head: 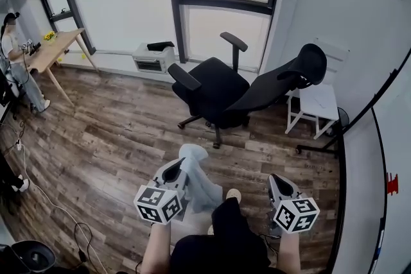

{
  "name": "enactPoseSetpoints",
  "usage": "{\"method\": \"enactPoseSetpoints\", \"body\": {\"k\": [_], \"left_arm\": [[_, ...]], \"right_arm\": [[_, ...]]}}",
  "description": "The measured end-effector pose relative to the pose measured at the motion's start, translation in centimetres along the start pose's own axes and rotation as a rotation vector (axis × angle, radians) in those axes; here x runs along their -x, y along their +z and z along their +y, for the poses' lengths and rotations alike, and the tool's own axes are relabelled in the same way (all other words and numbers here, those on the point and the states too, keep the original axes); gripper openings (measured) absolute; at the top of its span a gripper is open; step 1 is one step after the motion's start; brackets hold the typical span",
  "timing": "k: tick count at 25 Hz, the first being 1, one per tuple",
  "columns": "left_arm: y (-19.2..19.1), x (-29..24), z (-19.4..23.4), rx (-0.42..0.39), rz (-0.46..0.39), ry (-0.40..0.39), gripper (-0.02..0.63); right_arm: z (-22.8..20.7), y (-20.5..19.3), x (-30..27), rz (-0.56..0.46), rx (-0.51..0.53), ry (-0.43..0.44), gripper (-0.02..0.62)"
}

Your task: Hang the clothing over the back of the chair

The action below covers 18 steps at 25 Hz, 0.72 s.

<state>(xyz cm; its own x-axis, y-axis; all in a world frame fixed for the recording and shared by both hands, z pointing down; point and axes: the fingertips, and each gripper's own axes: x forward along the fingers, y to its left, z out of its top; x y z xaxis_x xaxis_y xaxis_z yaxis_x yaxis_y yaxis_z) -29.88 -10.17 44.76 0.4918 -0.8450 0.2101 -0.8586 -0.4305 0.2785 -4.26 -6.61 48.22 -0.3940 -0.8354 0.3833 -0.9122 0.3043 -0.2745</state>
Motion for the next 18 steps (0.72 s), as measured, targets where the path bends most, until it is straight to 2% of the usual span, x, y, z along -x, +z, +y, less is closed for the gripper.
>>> {"method": "enactPoseSetpoints", "body": {"k": [10, 18], "left_arm": [[1.6, -7.4, 0.5, -0.012, 0.023, -0.002, 0.008], [4.8, -15.5, 0.8, -0.039, 0.005, -0.005, 0.008]], "right_arm": [[-4.6, 3.4, -5.0, 0.009, -0.009, 0.008, 0.001], [-9.6, 7.8, -10.4, 0.002, -0.004, 0.017, 0.0]]}}
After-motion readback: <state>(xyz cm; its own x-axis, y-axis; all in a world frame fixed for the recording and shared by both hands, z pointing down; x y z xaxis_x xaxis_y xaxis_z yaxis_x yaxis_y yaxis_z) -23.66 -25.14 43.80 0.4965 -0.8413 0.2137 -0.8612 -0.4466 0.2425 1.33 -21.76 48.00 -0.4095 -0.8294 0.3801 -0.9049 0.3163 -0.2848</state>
